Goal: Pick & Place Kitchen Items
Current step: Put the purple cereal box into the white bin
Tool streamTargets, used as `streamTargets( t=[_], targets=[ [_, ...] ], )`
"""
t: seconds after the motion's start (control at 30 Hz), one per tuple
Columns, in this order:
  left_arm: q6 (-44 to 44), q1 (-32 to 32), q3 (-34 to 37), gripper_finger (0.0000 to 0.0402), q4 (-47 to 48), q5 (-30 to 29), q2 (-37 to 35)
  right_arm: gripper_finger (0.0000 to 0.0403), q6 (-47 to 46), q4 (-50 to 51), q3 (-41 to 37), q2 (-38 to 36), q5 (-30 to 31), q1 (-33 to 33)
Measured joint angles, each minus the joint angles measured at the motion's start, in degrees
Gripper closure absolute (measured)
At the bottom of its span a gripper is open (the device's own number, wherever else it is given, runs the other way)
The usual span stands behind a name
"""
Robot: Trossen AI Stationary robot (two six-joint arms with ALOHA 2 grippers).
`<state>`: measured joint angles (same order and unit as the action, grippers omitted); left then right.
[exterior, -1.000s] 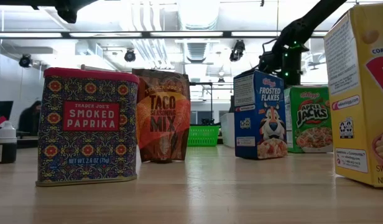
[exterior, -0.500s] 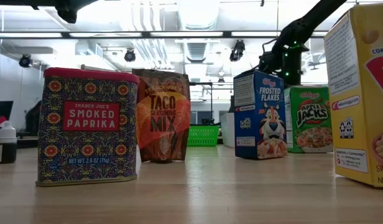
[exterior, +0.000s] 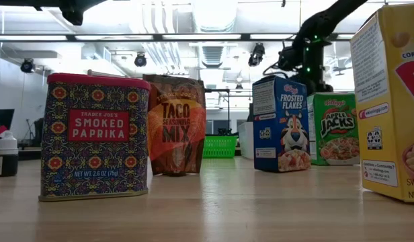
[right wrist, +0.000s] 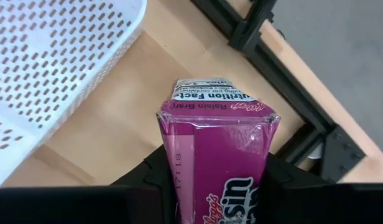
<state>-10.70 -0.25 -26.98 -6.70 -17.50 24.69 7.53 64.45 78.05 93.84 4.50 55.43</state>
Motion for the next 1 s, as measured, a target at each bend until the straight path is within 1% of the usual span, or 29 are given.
streamTargets(
  t=[0.23, 0.4, 0.57, 0.6, 0.7, 0.83, 0.9, 1.0],
  targets=[
    [0.0, 0.0, 0.0, 0.0362, -0.2, 0.0, 0.0, 0.0260, 0.3, 7.3, 9.7, 0.0, 0.0, 0.0],
    [0.0, 0.0, 0.0, 0.0362, -0.2, 0.0, 0.0, 0.0262, 0.7, 10.3, 17.8, -0.1, -0.6, 0.0],
    [0.0, 0.0, 0.0, 0.0362, -0.1, 0.0, 0.0, 0.0275, 2.3, 10.3, 24.4, -0.1, -7.3, -0.5],
    [0.0, 0.0, 0.0, 0.0362, -0.1, 0.0, 0.0, 0.0276, 2.9, 10.2, 25.4, -0.1, -7.9, -1.0],
    [0.0, 0.0, 0.0, 0.0362, -0.1, 0.0, 0.0, 0.0275, 4.8, 10.2, 27.5, -0.1, -8.1, -2.4],
    [0.0, 0.0, 0.0, 0.0362, -0.1, 0.0, 0.0, 0.0260, 6.2, 9.4, 28.6, 0.0, -8.2, -4.2],
    [0.0, 0.0, 0.0, 0.0362, -0.1, 0.0, 0.0, 0.0253, 6.2, 8.4, 28.3, 0.0, -8.2, -5.0],
    [0.0, 0.0, 0.0, 0.0362, -0.1, 0.0, 0.0, 0.0247, 7.2, 6.7, 26.4, 0.1, -10.3, -5.5]
  ],
)
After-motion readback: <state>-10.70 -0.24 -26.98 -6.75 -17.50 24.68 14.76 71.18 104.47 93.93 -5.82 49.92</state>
